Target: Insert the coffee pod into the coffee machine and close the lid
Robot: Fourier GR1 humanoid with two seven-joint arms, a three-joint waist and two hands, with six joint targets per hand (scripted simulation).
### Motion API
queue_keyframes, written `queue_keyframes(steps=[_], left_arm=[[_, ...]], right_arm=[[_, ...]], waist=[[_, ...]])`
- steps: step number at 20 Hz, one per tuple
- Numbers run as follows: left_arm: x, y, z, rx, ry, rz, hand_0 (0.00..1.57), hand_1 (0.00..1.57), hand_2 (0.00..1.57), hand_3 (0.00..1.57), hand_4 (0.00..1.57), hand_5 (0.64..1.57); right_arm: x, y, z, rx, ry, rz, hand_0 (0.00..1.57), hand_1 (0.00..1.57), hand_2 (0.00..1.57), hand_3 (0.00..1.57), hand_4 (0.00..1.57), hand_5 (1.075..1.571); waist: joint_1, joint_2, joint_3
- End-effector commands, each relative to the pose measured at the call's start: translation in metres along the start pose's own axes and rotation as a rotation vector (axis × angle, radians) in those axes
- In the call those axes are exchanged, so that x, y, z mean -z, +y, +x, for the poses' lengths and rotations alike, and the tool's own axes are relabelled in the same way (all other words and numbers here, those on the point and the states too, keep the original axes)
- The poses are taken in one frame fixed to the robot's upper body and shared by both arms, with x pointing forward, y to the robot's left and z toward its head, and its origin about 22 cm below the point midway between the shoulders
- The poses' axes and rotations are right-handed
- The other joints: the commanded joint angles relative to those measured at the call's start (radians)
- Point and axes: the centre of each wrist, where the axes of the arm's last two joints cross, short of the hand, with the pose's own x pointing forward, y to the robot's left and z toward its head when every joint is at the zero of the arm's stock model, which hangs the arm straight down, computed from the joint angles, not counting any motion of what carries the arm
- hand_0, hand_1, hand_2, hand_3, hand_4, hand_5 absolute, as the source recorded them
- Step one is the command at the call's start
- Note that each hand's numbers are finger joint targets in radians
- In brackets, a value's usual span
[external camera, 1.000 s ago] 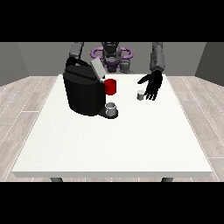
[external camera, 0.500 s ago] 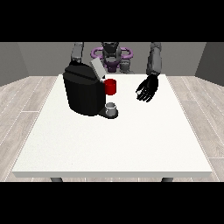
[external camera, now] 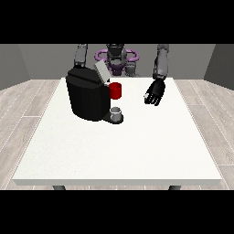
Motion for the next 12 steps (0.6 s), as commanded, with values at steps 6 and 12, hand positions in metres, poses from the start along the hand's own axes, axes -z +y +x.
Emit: queue_keyframes(steps=[6,12], left_arm=[[0.017,0.016,0.015,0.048,-0.045,-0.027,1.04,1.04,1.12,1.01,0.40,1.571],[0.018,-0.010,0.024,-0.125,-0.120,0.007,1.42,1.42,1.40,1.33,0.49,1.571]], right_arm=[[0.021,-0.018,-0.013,0.026,0.031,-0.054,0.00,0.00,0.00,0.00,0.00,1.571],[-0.006,-0.030,-0.038,-0.070,0.127,-0.062,0.00,0.00,0.00,0.00,0.00,1.571]], waist=[[0.045,0.000,-0.0002],[0.032,-0.071,-0.0007]])
